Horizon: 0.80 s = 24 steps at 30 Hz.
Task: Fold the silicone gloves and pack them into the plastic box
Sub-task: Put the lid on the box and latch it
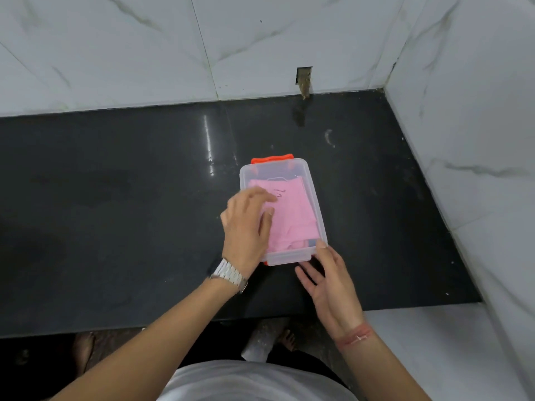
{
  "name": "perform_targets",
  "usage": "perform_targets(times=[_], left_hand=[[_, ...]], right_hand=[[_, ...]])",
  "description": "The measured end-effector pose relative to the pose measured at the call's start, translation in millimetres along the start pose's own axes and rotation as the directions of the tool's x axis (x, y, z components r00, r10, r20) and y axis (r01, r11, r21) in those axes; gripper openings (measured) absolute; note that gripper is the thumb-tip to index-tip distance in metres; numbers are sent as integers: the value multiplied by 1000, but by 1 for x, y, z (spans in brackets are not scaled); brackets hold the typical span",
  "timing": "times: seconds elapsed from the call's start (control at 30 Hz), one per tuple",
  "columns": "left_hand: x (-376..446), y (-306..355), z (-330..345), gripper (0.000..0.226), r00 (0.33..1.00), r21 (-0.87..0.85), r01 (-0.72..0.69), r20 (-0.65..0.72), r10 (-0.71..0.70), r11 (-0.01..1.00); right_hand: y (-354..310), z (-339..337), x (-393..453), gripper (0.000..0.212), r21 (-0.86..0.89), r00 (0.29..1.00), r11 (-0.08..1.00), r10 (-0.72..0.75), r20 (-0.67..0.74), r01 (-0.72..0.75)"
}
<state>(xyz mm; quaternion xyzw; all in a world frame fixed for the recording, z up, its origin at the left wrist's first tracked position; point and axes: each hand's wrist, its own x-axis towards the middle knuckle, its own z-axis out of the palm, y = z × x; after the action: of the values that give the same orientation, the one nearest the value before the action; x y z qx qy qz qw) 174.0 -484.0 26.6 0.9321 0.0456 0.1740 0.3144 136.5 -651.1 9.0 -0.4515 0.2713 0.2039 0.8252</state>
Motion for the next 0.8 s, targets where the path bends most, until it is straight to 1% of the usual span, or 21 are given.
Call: perform_targets(times=[0.07, 0.1, 0.2, 0.3, 0.4, 0.43, 0.5, 0.57, 0.63, 0.73, 0.8], left_hand=[[-20, -4, -5, 20, 969, 43, -219, 125, 212, 975], [-29, -7, -7, 22, 944, 50, -296, 171, 284, 954], [-46, -16, -12, 33, 884, 70, -423, 251, 394, 903], [-50, -21, -12, 47, 835, 138, -513, 310, 455, 847], [-47, -24, -10, 47, 814, 159, -560, 290, 503, 813], [-46, -24, -9, 45, 814, 156, -563, 271, 513, 812], [-46, -25, -6, 40, 819, 150, -563, 235, 524, 812], [-47, -26, -2, 38, 824, 141, -558, 211, 525, 818], [-48, -26, 1, 38, 826, 133, -557, 198, 528, 820], [-47, -28, 3, 36, 820, 124, -566, 188, 541, 815], [-46, -28, 3, 36, 816, 125, -572, 187, 547, 811]], right_hand=[[-1, -1, -3, 44, 33, 1000, 999, -7, -28, 8], [-1, -1, -5, 43, 26, 1000, 1000, -2, -29, 3], [1, -2, -11, 41, -17, 1000, 1000, 15, 13, -15], [6, -1, -16, 38, 14, 999, 1000, -1, 38, 0], [6, 0, -19, 25, 51, 998, 998, -32, 59, 29], [6, 0, -20, 22, 46, 997, 998, -40, 68, 37], [6, -2, -21, 21, 7, 994, 998, -62, 85, 62], [5, -3, -22, 24, -38, 989, 995, -92, 112, 97], [6, -3, -20, 32, -74, 985, 989, -118, 129, 128], [6, 0, -17, 47, -103, 981, 982, -147, 125, 160], [7, 2, -15, 50, -112, 980, 978, -161, 120, 174]])
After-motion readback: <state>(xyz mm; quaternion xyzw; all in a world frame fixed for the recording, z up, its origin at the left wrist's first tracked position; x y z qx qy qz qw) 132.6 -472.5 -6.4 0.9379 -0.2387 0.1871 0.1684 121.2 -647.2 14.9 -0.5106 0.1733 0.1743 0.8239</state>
